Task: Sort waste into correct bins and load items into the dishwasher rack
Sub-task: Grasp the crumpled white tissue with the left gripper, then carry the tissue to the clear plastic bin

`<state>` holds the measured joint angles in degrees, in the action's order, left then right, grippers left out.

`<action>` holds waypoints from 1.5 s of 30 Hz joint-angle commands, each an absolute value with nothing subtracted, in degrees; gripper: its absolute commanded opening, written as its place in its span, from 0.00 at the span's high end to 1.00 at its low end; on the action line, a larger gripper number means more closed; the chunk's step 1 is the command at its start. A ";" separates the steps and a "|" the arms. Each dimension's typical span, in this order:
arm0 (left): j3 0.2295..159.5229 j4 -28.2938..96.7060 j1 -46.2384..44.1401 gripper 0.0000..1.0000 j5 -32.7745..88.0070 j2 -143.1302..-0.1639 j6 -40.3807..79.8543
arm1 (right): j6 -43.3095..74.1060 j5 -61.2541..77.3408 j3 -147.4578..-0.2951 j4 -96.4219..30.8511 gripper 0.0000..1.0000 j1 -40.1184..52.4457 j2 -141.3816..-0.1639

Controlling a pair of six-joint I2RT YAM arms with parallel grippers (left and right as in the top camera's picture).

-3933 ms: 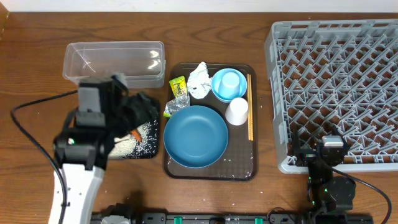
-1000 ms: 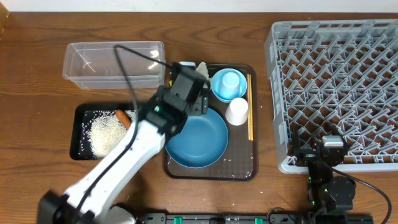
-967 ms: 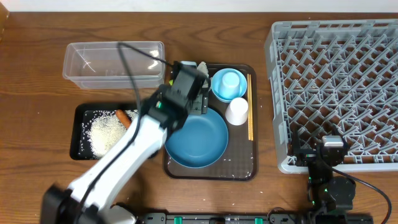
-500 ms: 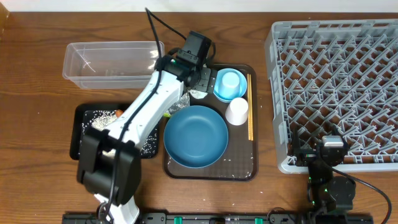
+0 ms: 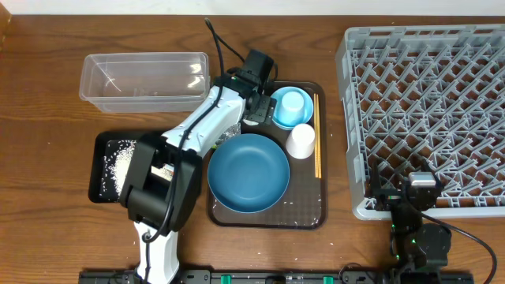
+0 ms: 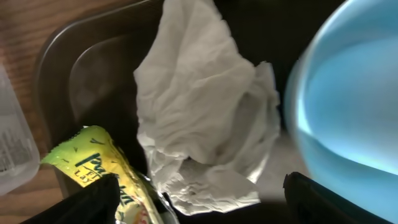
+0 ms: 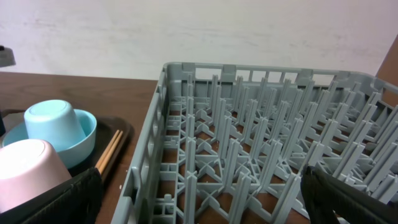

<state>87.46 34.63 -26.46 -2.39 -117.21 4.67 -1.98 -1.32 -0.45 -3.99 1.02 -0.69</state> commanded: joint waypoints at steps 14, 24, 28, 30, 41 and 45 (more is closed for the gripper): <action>87.92 34.83 -26.44 0.19 -0.32 -119.61 4.21 | -2.44 -1.69 -0.30 -4.10 0.01 0.38 -0.49; 87.88 34.85 -26.48 0.48 0.05 -119.83 4.97 | -2.42 -1.69 -0.30 -4.10 0.01 0.38 -0.49; 87.90 35.40 -26.59 0.65 0.03 -119.79 4.95 | -2.42 -1.69 -0.30 -4.10 0.01 0.38 -0.49; 87.90 35.94 -26.89 0.74 0.05 -119.20 4.95 | -2.42 -1.69 -0.30 -4.10 0.01 0.38 -0.49; 87.90 35.92 -30.39 0.94 0.01 -111.70 5.30 | -2.42 -1.69 -0.30 -4.10 0.01 0.38 -0.49; 87.90 36.67 -30.39 0.94 0.01 -108.71 8.47 | -2.42 -1.69 -0.30 -4.10 0.01 0.38 -0.49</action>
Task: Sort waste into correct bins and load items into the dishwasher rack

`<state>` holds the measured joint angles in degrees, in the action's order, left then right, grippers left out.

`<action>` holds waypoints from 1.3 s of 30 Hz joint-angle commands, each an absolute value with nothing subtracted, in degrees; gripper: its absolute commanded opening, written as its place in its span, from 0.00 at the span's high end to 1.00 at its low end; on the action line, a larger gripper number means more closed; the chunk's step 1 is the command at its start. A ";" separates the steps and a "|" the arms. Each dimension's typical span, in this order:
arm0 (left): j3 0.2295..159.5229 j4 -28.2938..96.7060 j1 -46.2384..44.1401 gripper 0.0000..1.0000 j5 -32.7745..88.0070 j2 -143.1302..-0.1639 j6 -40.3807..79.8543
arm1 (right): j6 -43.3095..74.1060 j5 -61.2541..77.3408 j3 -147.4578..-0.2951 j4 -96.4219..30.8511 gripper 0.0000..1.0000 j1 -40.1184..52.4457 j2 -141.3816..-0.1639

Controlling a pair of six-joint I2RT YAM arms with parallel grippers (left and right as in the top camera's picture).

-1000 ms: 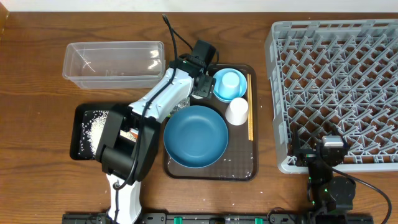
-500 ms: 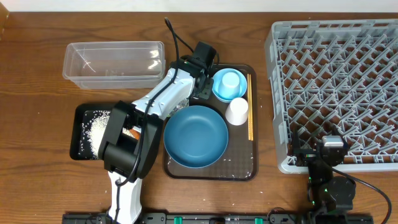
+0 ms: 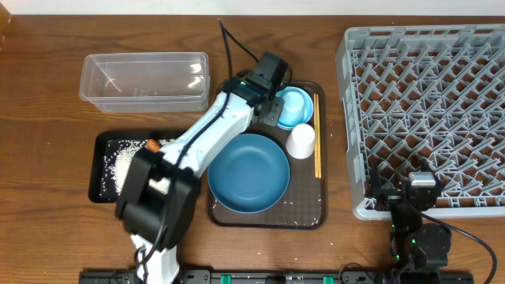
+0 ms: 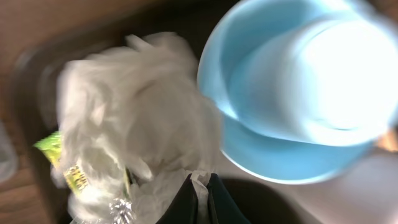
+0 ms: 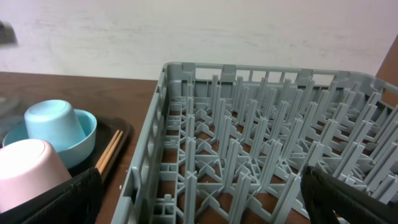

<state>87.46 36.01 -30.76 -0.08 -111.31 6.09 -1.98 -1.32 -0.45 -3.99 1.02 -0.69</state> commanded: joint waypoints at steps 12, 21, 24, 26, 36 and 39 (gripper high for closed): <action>87.90 36.95 -29.36 0.94 -6.50 -103.37 8.99 | -2.42 -1.69 -0.30 -4.10 0.01 0.38 -0.49; 87.88 22.52 -21.32 0.94 -23.64 -103.09 13.96 | -2.42 -1.69 -0.30 -4.10 0.01 0.38 -0.49; 87.88 19.88 -16.71 0.93 -23.62 -103.22 17.50 | -2.42 -1.72 -0.30 -4.10 0.01 0.38 -0.49; 87.88 19.55 -13.50 0.93 -23.09 -103.50 20.29 | -2.42 -1.69 -0.30 -4.10 0.01 0.38 -0.49; 87.88 23.18 -5.91 0.57 -11.99 -104.60 21.54 | -2.42 -1.72 -0.30 -4.10 0.01 0.38 -0.49; 87.88 24.93 -6.57 0.53 -11.97 -104.33 21.54 | -2.44 -1.69 -0.30 -4.10 0.01 0.38 -0.49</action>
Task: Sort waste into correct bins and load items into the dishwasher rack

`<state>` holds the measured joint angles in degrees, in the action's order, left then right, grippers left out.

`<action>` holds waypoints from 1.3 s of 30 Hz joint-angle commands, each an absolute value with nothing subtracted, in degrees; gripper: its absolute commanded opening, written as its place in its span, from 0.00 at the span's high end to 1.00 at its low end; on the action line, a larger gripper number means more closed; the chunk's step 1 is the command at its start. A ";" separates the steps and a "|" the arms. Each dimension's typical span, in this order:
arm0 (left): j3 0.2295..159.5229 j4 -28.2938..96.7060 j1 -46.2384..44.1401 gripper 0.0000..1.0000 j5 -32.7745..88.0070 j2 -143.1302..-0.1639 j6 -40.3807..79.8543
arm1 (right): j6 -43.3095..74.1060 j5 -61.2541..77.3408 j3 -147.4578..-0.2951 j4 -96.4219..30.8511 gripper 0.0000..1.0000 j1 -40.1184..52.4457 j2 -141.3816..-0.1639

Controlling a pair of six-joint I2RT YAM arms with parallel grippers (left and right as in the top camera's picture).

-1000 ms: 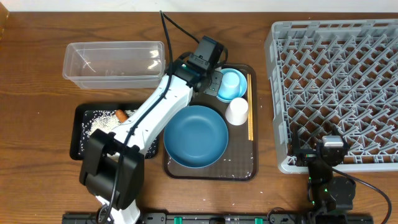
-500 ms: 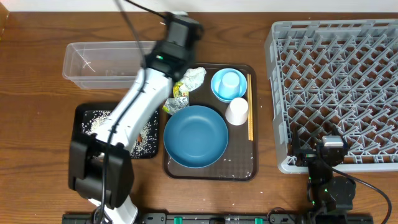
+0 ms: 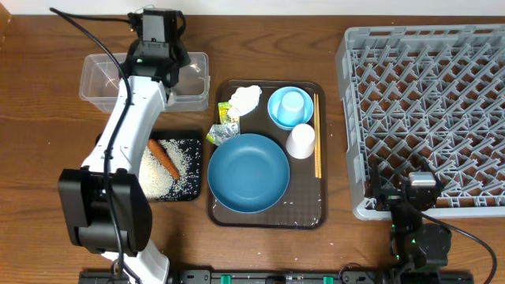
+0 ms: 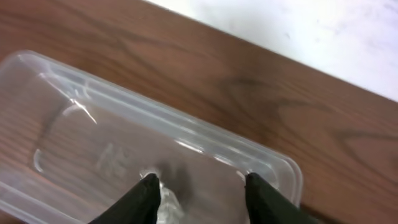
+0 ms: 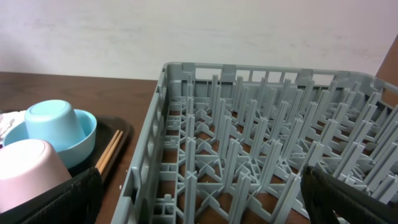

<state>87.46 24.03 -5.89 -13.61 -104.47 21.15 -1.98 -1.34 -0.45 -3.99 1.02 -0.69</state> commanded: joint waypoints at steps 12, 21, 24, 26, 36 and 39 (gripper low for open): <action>87.88 27.40 -20.58 0.42 -2.13 -102.98 8.12 | -2.42 -1.72 -0.30 -4.10 0.01 0.38 -0.49; 87.90 27.88 -23.81 0.38 -2.98 -108.53 -0.10 | -2.42 -1.69 -0.30 -4.10 0.01 0.38 -0.49; 87.90 28.01 -23.86 0.37 -3.22 -111.04 -3.18 | -2.44 -1.69 -0.30 -4.10 0.01 0.38 -0.49; 87.90 28.01 -23.86 0.37 -4.64 -112.64 -3.16 | -2.42 -1.69 -0.30 -4.10 0.01 0.38 -0.49; 87.90 27.46 -23.86 0.32 -6.02 -119.33 -3.20 | -2.42 -1.69 -0.30 -4.10 0.01 0.38 -0.49; 87.88 26.98 -23.88 0.32 -5.96 -120.66 -3.20 | -2.42 -1.69 -0.30 -4.10 0.01 0.38 -0.49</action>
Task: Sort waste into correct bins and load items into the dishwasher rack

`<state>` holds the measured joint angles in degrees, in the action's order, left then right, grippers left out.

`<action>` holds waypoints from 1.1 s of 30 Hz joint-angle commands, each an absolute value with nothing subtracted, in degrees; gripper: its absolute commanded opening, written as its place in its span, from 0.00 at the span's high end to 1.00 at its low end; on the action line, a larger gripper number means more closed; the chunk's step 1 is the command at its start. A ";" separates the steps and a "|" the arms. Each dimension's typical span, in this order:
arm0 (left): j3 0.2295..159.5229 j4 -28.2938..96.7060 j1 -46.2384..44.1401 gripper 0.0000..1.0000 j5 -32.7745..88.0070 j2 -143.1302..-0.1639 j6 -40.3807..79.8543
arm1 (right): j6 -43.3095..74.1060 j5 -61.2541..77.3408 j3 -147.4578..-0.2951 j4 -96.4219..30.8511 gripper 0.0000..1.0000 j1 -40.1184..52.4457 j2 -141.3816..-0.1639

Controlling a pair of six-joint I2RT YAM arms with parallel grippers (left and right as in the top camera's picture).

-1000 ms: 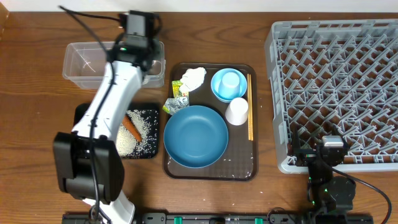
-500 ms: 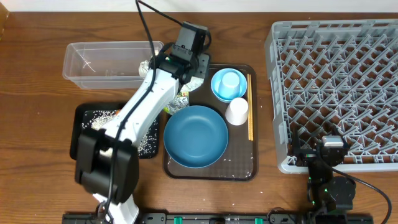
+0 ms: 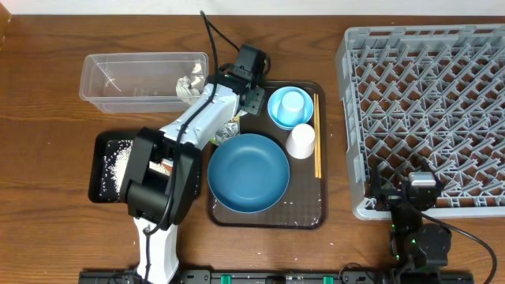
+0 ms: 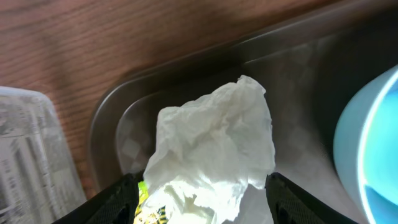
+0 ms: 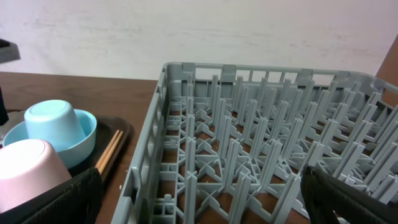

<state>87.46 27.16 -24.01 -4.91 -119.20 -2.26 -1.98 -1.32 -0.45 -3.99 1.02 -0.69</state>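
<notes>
My left gripper (image 4: 208, 200) hangs open above the top-left corner of the brown tray (image 3: 304, 219). A crumpled white napkin (image 4: 214, 146) lies between its fingers. A yellow-green wrapper (image 4: 144, 210) peeks out by the left finger. The clear bin (image 3: 118, 77) holds a crumpled white piece (image 3: 189, 84). On the tray sit a blue plate (image 3: 248, 173), a blue bowl (image 3: 278, 115) with an upturned blue cup (image 3: 294, 102), a pale cup (image 3: 301, 141) and chopsticks (image 3: 317, 134). My right gripper (image 5: 202, 200) is open at the near edge of the grey dishwasher rack (image 3: 426, 102).
A black tray (image 3: 109, 166) with white rice lies left of the brown tray, partly hidden under my left arm. The rack fills the right side of the table. Bare wood shows between the tray and the rack.
My left gripper has moved from over the clear bin back to the tray's top-left corner, still open. A crumpled white piece now shows in the bin. The right arm has not moved.
My left gripper was open over the napkin and wrapper on the tray. Then it was shut on white tissue beside the blue bowl. Then it stood open over the clear bin. Now it is over the napkin left on the tray, and a white piece lies in the bin.
</notes>
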 commanded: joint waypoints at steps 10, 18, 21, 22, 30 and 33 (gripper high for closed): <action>87.88 26.89 -23.88 0.32 -3.36 -123.66 -3.16 | -2.42 -1.69 -0.30 -4.10 0.01 0.38 -0.58; 87.90 26.92 -23.88 0.75 -4.08 -123.31 -2.87 | -2.42 -1.69 -0.30 -4.10 0.01 0.38 -0.60; 87.90 27.03 -23.99 0.92 -4.10 -121.10 -2.48 | -2.42 -1.69 -0.30 -4.10 0.01 0.38 -0.60; 87.90 27.00 -24.03 0.94 -4.08 -119.81 -2.04 | -2.42 -1.69 -0.30 -4.10 0.01 0.38 -0.60; 87.90 27.00 -24.08 0.94 -4.05 -108.97 1.39 | -2.42 -1.69 -0.30 -4.10 0.01 0.38 -0.60; 87.90 26.87 -23.99 0.94 -4.86 -105.56 1.39 | -2.42 -1.69 -0.30 -4.10 0.01 0.38 -0.60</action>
<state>87.46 26.74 -24.08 -3.79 -108.38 0.21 -1.98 -1.34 -0.45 -3.99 1.02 -0.69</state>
